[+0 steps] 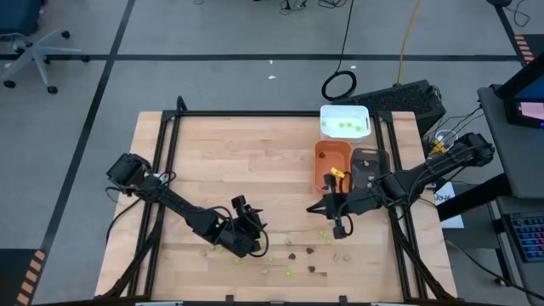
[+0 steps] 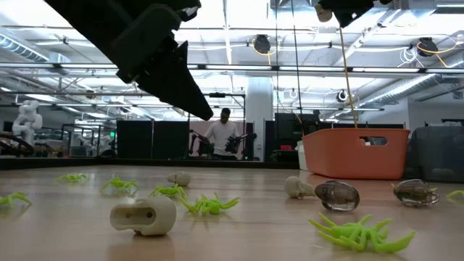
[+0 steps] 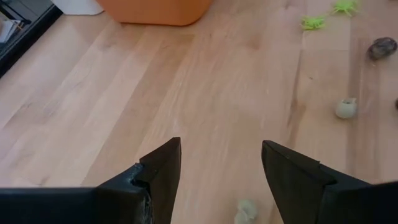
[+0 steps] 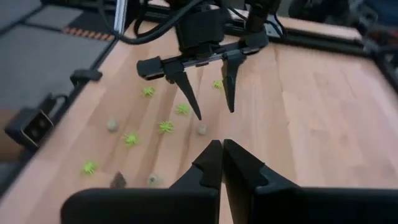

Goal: Sort Halloween decoration
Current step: Put the white skull toy into the black bin, then put the green spider toy into the white bin

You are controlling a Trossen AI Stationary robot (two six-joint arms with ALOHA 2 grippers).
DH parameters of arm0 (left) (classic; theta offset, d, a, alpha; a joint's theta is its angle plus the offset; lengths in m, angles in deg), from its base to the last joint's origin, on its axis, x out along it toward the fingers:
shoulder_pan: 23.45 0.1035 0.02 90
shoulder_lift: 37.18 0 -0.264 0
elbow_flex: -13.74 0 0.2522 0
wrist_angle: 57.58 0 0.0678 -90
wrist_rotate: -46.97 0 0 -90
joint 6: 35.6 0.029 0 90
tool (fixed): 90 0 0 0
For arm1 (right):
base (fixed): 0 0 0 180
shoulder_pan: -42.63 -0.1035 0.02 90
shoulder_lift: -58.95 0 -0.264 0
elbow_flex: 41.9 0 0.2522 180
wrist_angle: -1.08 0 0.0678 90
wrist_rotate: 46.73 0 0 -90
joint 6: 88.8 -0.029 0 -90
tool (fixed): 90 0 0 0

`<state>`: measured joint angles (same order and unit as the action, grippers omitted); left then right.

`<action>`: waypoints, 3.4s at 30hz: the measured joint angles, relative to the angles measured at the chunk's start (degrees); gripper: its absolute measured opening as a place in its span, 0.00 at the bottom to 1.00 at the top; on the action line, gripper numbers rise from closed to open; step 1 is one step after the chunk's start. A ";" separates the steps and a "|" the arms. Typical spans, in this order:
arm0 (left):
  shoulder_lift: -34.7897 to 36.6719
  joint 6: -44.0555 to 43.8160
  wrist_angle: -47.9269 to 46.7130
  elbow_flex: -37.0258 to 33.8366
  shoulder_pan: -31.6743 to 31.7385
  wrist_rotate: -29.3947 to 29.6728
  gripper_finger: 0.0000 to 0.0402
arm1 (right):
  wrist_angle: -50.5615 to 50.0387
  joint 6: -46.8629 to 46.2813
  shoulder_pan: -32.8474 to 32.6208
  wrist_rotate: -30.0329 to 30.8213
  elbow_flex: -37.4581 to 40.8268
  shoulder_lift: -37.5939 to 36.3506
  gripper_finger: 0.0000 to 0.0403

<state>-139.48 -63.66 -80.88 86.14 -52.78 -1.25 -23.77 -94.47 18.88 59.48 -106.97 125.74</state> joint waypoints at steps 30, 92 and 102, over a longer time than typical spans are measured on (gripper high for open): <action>-0.02 -0.65 1.05 0.00 -7.99 -8.07 0.56 | -71.53 -58.75 9.67 14.81 -3.42 -4.69 0.00; -1.60 -7.48 -3.69 -6.25 -5.95 -17.42 0.03 | 7.35 -36.25 -22.17 36.32 11.41 2.21 0.26; -0.49 -6.06 -1.82 -6.25 -7.20 -17.32 0.00 | 20.90 -25.06 -22.18 36.26 11.41 10.79 0.26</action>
<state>-139.97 -69.73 -82.69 79.89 -59.97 -18.57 -2.88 -119.53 -3.30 95.74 -95.56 136.53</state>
